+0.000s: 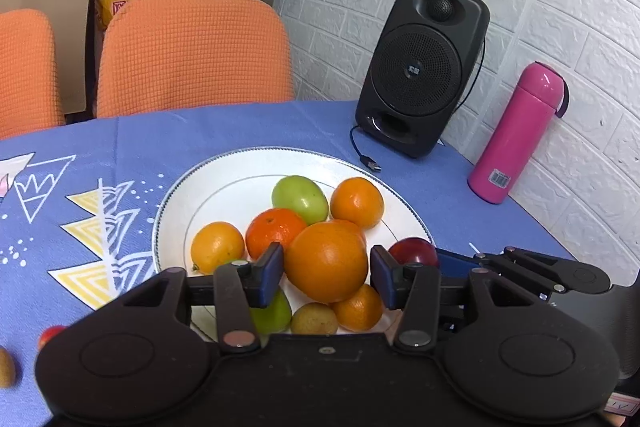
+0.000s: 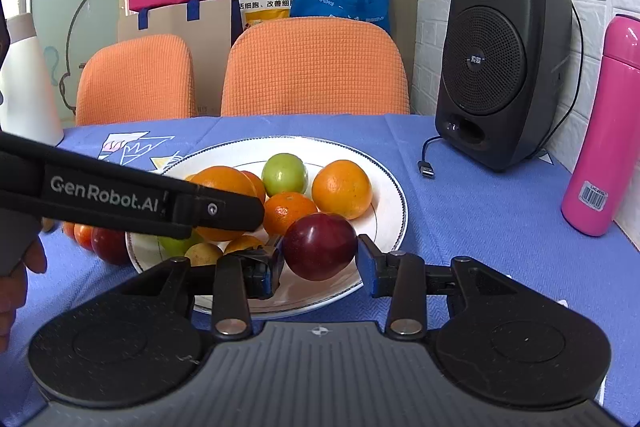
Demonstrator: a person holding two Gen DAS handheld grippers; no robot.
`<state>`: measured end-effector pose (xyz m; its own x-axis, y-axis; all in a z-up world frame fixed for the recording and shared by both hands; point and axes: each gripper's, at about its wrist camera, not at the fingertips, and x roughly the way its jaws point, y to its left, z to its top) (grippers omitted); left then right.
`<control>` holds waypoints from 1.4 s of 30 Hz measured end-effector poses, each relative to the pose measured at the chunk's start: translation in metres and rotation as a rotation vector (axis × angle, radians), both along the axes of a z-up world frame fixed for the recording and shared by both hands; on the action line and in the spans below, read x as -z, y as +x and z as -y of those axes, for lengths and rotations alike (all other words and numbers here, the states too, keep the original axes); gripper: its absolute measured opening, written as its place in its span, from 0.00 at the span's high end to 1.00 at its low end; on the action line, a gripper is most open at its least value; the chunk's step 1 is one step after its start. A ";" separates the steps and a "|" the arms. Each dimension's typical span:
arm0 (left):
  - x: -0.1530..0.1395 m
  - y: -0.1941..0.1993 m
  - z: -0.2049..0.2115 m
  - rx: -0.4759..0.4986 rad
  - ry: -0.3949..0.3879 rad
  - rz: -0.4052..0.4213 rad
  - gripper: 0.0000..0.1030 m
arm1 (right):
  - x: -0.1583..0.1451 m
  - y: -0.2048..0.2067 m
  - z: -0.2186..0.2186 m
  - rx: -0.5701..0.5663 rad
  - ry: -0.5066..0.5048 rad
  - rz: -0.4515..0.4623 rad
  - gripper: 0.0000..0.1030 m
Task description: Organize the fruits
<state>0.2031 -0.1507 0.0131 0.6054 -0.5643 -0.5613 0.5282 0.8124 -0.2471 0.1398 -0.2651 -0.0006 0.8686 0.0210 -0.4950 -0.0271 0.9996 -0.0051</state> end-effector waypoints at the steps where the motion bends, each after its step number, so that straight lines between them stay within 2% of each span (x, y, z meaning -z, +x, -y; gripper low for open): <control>1: -0.001 0.000 -0.001 -0.004 -0.004 0.001 0.00 | 0.000 0.000 0.000 -0.002 0.000 0.000 0.35; 5: -0.003 -0.001 -0.003 -0.011 -0.005 0.009 0.00 | 0.000 -0.001 -0.001 -0.001 -0.006 0.001 0.34; 12: -0.007 -0.008 -0.009 -0.051 -0.015 0.040 0.00 | -0.004 -0.008 0.000 0.005 0.000 0.020 0.23; 16: -0.012 -0.013 -0.015 -0.093 -0.019 0.063 0.00 | -0.006 -0.017 -0.003 0.013 -0.008 0.046 0.00; 28: -0.014 -0.049 -0.048 -0.185 -0.036 0.014 0.00 | -0.010 -0.051 -0.022 0.007 -0.015 0.084 0.00; 42: 0.001 -0.094 -0.106 -0.300 -0.047 -0.058 0.00 | 0.002 -0.079 -0.053 -0.041 0.035 0.035 0.00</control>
